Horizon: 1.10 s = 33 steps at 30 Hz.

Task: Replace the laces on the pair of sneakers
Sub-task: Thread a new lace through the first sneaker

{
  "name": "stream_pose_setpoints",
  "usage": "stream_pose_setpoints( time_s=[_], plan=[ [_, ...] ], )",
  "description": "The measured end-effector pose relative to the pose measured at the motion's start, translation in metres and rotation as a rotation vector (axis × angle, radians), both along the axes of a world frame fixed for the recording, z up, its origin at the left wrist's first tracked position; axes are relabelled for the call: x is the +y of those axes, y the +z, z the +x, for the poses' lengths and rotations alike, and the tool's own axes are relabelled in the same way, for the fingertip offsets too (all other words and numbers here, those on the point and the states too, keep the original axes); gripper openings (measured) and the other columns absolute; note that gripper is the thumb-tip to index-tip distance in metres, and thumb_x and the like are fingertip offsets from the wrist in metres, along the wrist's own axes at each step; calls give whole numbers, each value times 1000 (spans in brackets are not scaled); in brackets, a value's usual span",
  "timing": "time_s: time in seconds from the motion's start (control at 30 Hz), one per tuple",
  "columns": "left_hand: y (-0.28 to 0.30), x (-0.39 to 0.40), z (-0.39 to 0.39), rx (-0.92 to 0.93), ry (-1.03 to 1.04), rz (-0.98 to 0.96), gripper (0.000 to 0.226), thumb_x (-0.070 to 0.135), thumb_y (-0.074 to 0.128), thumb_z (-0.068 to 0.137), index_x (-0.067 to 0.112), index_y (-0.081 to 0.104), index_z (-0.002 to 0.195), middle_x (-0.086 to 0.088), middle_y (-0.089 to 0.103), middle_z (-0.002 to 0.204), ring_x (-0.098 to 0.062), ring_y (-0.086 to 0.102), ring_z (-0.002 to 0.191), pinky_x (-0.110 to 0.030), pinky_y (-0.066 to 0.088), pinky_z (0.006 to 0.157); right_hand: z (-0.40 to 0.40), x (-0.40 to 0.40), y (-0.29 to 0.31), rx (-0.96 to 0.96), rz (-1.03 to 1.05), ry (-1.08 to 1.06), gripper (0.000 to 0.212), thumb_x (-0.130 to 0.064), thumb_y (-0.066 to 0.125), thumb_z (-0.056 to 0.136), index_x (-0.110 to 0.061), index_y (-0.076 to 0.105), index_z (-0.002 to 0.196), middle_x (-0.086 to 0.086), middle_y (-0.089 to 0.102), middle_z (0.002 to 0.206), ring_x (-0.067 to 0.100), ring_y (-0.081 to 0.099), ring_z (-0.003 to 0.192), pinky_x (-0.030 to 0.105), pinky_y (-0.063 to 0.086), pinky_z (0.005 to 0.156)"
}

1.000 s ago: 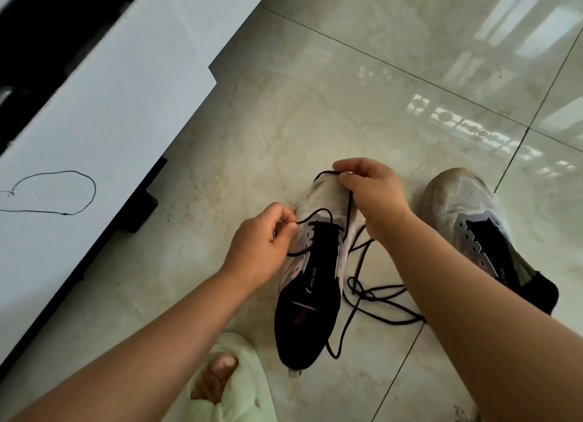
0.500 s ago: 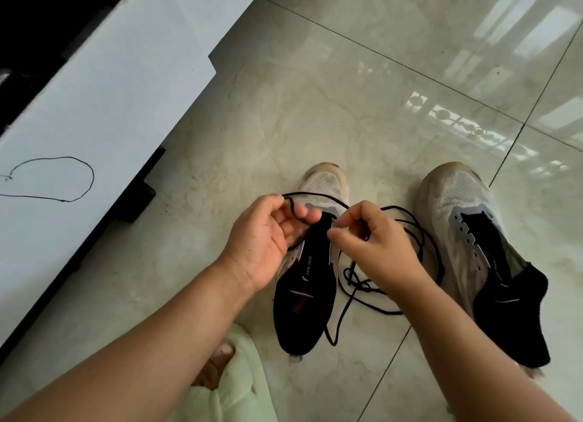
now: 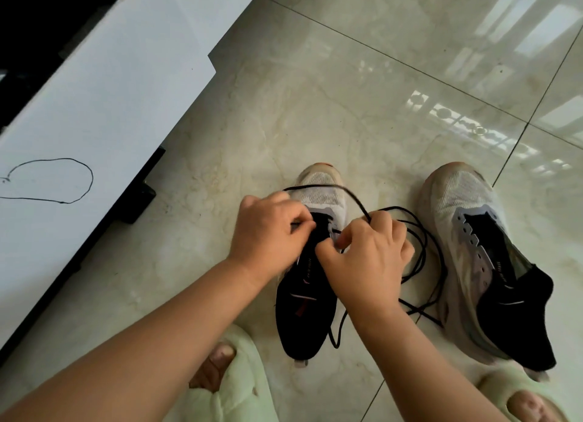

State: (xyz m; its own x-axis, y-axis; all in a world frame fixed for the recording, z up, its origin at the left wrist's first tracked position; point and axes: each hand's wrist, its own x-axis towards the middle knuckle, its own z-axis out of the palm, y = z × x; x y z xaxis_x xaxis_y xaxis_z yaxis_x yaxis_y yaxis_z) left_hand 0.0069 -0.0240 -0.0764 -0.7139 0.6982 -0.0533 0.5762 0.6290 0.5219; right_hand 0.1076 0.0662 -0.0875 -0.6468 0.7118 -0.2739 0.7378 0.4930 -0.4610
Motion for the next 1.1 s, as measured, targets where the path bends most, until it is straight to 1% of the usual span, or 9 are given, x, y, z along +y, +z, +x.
stream_pose_setpoints(
  time_s=[0.1,0.2,0.3,0.4,0.53,0.7,0.8,0.97,1.1],
  plan=[
    [-3,-25,-15,124,209,-77,14,15,63,72,16,55,61,5,53,61,-20,48,54,-33,37,66,2,0,0,42,0,-41,15,-28,61,72,-16,55,65,-9,37,99,17,29,104,31,15,95],
    [-10,-52,-28,110,359,-336,16,16,64,69,17,50,60,4,48,66,-23,49,65,-31,26,69,2,0,0,60,-66,-43,17,-27,59,74,-18,49,63,-10,42,92,13,37,87,29,28,80],
    [-11,-53,-27,107,246,-386,10,21,67,68,21,62,77,5,51,83,-26,53,89,-34,27,78,0,-2,2,93,-158,-62,20,-28,57,75,-22,44,63,-10,46,78,11,47,68,24,35,57],
    [-3,-31,-14,96,36,-153,32,30,56,72,27,69,101,4,59,101,-22,53,99,-34,23,88,0,-4,2,98,-194,-77,18,-29,57,75,-22,43,65,-8,53,73,9,49,64,25,35,52],
    [5,2,3,58,-187,-80,28,26,53,73,26,74,91,9,65,92,-20,57,94,-38,25,91,1,-2,1,97,-225,-105,20,-31,58,78,-24,43,66,-11,54,63,11,51,61,28,40,55],
    [3,13,-4,14,-218,-205,14,34,65,79,31,74,90,10,59,92,-16,50,98,-32,16,91,4,-2,-3,184,-250,-147,22,-28,62,77,-22,47,62,-10,51,52,7,50,54,16,32,41],
    [1,14,-4,48,-241,-191,8,34,71,76,28,73,80,8,59,83,-19,52,92,-32,19,85,5,-3,-3,240,-297,-180,23,-26,63,76,-22,47,60,-10,50,50,-1,51,61,13,39,47],
    [-3,1,-6,161,74,-124,15,21,68,71,21,56,63,7,56,68,-21,54,72,-29,17,71,11,1,-1,259,-306,-195,24,-19,62,77,-17,46,59,-7,49,49,4,46,51,16,36,42],
    [-1,-19,-21,147,240,-275,22,23,57,70,20,40,56,9,45,60,-20,46,69,-28,11,68,16,-1,2,297,-357,-214,25,-16,63,78,-14,45,60,-7,46,48,2,44,48,16,35,40]
  ],
)
